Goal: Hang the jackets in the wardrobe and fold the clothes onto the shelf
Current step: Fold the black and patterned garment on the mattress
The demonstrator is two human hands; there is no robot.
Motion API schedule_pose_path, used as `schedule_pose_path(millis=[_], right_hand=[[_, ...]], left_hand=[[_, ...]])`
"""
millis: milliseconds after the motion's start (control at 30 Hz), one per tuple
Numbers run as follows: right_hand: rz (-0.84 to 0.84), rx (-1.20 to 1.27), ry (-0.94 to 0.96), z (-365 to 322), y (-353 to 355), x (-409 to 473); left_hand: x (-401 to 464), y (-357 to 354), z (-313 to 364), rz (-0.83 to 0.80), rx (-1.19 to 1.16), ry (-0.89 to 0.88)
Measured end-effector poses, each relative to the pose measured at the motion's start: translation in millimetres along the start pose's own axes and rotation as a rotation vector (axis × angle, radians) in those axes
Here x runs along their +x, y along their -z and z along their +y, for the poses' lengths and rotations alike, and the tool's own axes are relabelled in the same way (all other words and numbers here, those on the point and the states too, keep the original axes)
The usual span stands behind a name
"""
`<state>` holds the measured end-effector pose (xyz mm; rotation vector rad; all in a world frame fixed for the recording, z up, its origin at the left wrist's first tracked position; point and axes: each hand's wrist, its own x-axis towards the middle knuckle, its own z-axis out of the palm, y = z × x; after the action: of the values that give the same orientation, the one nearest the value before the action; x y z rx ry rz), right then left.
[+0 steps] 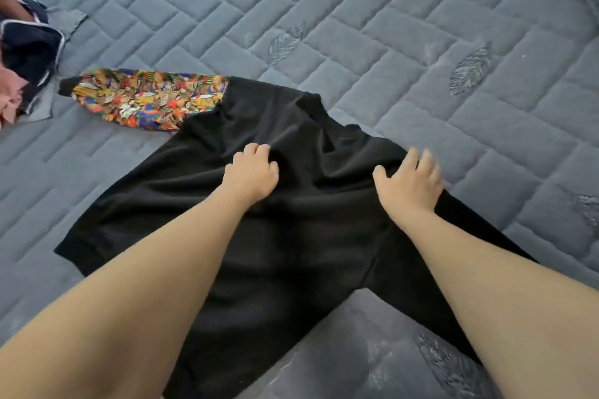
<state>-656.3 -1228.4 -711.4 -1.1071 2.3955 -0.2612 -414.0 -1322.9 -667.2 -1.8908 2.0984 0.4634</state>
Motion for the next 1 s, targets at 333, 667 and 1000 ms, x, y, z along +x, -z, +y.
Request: schedule_pose_path(millis=[333,667,1000], right_hand=[[-0.597,0.152,-0.162,-38.5,2.8,109.8],[0.153,0.148,0.088,-10.0,22.8,173.2],[0.364,-0.260,0.241,41.1,-38.8,204.8]], left_hand=[[192.7,16.9,56.3,0.004,0.169,-0.243],[247.3,55.6,125.0,0.389,0.010,-0.245],[254.1,-61.2,141.1,0.317,0.048,-0.170]])
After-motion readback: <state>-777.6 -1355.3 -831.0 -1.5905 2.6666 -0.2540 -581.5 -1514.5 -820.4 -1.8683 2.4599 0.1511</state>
